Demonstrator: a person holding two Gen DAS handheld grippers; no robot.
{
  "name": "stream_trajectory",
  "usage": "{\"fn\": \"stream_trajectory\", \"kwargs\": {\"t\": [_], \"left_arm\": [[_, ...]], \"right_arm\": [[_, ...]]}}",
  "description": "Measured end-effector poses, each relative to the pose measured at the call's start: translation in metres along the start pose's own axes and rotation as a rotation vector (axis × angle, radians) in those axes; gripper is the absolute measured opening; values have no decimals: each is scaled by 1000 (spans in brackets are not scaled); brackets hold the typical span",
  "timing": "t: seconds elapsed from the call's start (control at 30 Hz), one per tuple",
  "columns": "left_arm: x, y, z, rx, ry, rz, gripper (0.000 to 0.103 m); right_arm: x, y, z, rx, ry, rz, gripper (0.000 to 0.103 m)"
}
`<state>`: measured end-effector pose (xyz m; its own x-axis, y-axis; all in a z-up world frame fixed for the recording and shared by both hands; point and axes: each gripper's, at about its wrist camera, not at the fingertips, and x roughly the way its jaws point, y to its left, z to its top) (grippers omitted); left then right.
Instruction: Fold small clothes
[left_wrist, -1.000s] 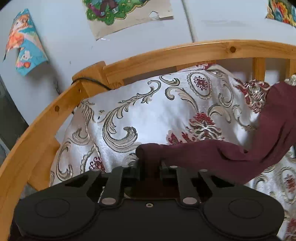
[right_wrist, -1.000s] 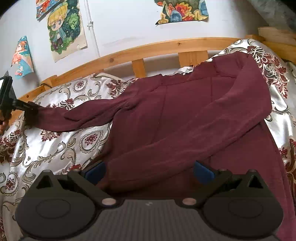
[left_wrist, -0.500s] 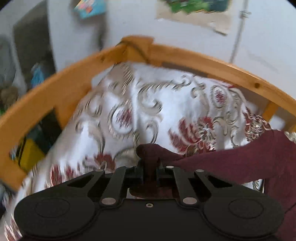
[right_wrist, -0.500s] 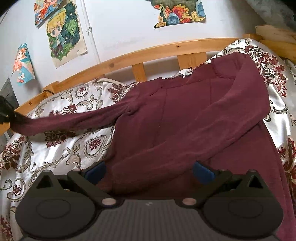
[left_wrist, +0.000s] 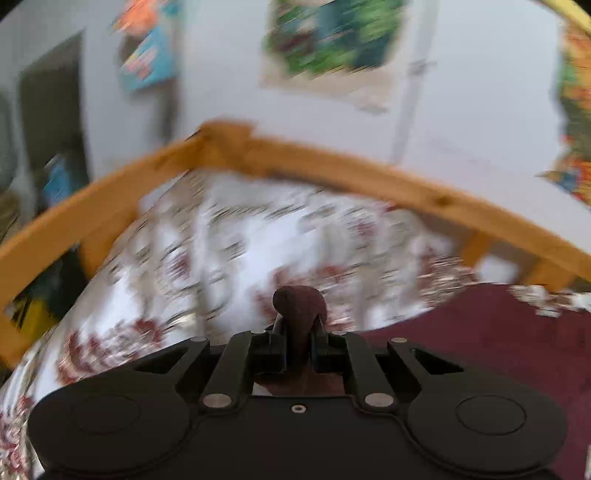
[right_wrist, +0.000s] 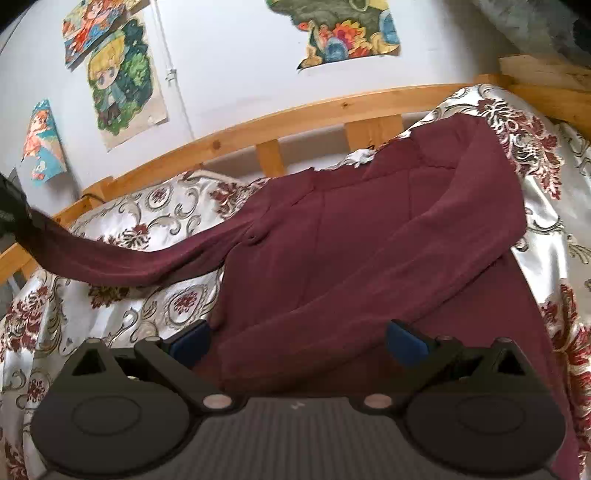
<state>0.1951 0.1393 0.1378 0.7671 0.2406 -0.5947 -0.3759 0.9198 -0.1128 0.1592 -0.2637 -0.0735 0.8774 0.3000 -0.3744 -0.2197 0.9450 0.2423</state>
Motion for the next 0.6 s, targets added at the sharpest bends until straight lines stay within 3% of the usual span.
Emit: {"fn": "stream_trajectory", "kwargs": {"t": [0.1, 0.23, 0.4, 0.6], "left_arm": [[-27, -44, -2, 69, -44, -134, 11], [-55, -111, -22, 243, -79, -314, 11], [-62, -191, -68, 424, -20, -539, 11], [-39, -255, -131, 531, 70, -649, 11]], "right_arm": [[-2, -8, 3, 17, -13, -19, 103], [-6, -23, 11, 47, -44, -70, 103], [-11, -56, 18, 98, -84, -165, 103], [-17, -95, 21, 155, -118, -287, 103]]}}
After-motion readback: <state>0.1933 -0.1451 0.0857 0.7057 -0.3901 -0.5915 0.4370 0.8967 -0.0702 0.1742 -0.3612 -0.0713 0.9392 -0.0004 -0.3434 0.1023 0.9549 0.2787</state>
